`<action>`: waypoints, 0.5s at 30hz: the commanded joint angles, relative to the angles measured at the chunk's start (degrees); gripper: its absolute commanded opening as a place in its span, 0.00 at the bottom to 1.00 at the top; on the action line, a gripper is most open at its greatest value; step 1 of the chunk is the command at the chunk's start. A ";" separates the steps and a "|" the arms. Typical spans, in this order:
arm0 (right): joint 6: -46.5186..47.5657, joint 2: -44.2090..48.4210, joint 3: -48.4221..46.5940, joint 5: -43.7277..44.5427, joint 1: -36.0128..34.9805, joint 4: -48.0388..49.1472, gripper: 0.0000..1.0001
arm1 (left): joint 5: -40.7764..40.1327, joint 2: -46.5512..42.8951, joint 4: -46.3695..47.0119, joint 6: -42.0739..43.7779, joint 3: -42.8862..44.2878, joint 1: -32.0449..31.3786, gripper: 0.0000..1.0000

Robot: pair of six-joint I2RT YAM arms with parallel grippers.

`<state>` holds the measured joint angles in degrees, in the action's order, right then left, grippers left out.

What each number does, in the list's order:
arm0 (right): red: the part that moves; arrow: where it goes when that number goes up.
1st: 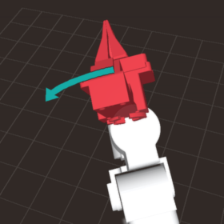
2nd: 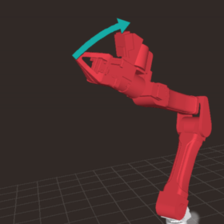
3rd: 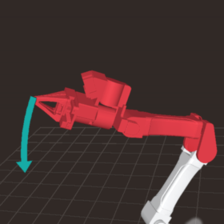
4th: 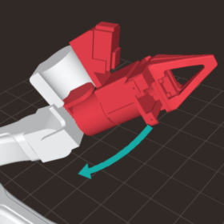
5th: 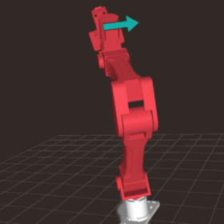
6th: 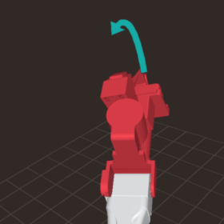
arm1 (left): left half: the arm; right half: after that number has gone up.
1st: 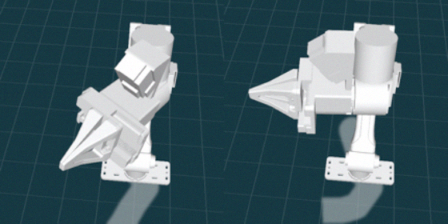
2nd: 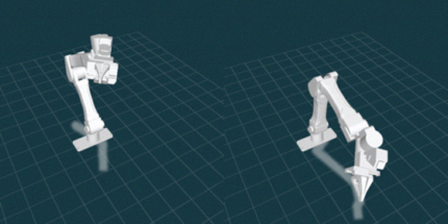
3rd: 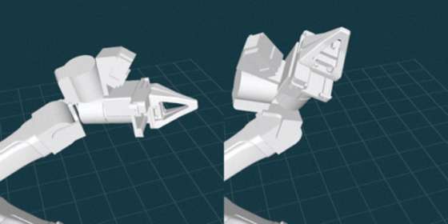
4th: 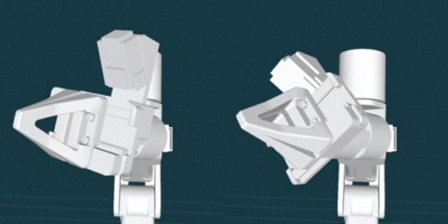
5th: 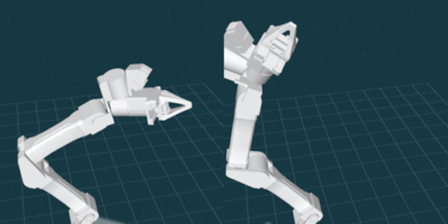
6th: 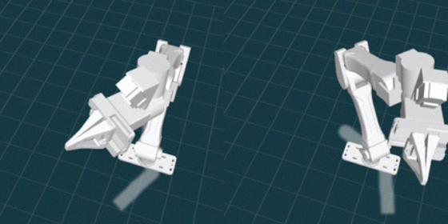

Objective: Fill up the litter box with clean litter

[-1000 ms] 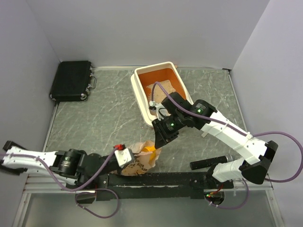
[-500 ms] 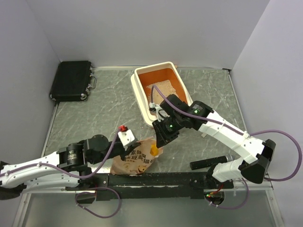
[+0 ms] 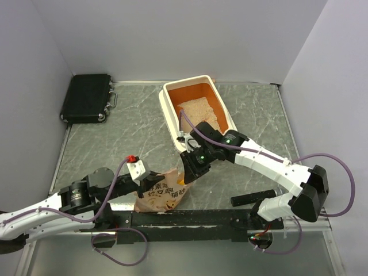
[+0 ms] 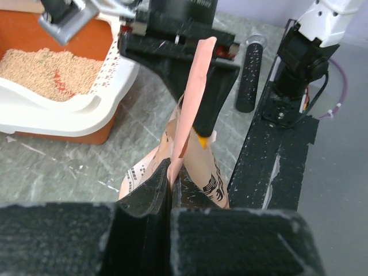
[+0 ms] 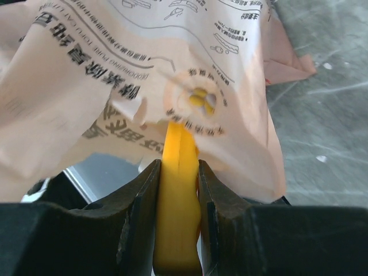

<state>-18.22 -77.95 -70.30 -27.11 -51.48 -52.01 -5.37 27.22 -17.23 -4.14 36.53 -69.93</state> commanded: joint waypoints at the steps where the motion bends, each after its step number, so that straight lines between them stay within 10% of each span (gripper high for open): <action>1: -1.90 -2.82 5.08 -3.98 0.15 5.66 0.00 | 2.20 -0.33 5.19 -1.48 -1.03 0.41 0.01; 15: -15.43 7.37 25.73 -22.18 10.17 34.66 0.00 | 3.17 -0.25 4.40 -0.43 -1.99 0.41 0.01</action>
<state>-29.47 -73.38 -48.95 -44.18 -43.13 -26.79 -2.79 27.46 -15.22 -4.25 34.39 -69.93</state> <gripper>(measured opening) 0.348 0.053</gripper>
